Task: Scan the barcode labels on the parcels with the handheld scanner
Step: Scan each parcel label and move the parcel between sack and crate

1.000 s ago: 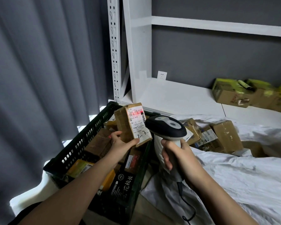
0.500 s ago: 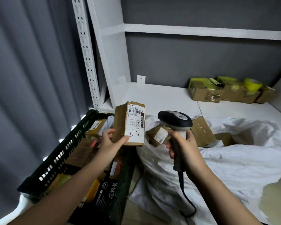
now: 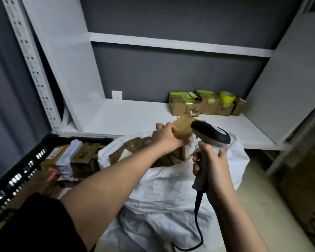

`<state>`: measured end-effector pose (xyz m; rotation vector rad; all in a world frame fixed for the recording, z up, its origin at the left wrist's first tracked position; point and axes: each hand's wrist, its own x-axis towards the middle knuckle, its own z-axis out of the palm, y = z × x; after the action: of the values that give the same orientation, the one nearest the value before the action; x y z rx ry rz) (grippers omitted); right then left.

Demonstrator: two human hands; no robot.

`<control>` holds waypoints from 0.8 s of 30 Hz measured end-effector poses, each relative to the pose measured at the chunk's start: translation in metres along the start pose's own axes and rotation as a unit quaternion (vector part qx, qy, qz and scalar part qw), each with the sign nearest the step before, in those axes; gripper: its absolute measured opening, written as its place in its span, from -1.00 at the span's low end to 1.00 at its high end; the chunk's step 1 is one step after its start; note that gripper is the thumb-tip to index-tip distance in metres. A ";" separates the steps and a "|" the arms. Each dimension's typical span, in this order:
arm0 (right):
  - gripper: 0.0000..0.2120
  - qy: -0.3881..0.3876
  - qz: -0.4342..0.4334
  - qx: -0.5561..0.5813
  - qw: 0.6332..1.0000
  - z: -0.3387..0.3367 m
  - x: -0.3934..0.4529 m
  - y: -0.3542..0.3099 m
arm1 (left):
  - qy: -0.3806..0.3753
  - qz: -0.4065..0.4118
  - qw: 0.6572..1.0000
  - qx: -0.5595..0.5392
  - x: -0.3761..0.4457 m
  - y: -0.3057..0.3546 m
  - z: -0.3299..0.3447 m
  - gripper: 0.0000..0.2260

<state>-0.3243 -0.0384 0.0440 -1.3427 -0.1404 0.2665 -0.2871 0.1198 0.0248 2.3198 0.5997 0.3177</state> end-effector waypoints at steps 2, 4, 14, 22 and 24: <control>-0.81 0.016 0.002 0.003 1.000 -0.012 0.004 -0.002 | -0.025 0.025 0.999 0.024 0.008 0.010 0.027 -0.51; -0.81 0.025 0.005 0.004 1.000 -0.019 0.007 -0.002 | -0.073 0.057 0.996 0.019 0.015 0.010 0.046 -0.55; -0.80 -0.053 0.023 -0.019 0.998 0.019 -0.001 0.011 | 0.085 0.006 0.984 -0.155 -0.008 -0.080 -0.050 -0.83; -0.81 -0.198 0.040 -0.053 0.978 0.126 -0.032 0.065 | 0.142 -0.219 0.963 0.072 -0.097 -0.279 -0.164 -0.69; -0.80 -0.232 0.060 -0.068 0.969 0.158 -0.041 0.087 | 0.084 -0.297 0.938 0.156 -0.122 -0.327 -0.181 -0.47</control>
<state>-0.4128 0.1167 -0.0037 -1.4087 -0.4772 0.6832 -0.5699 0.3729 -0.0787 2.2750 1.4819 0.1378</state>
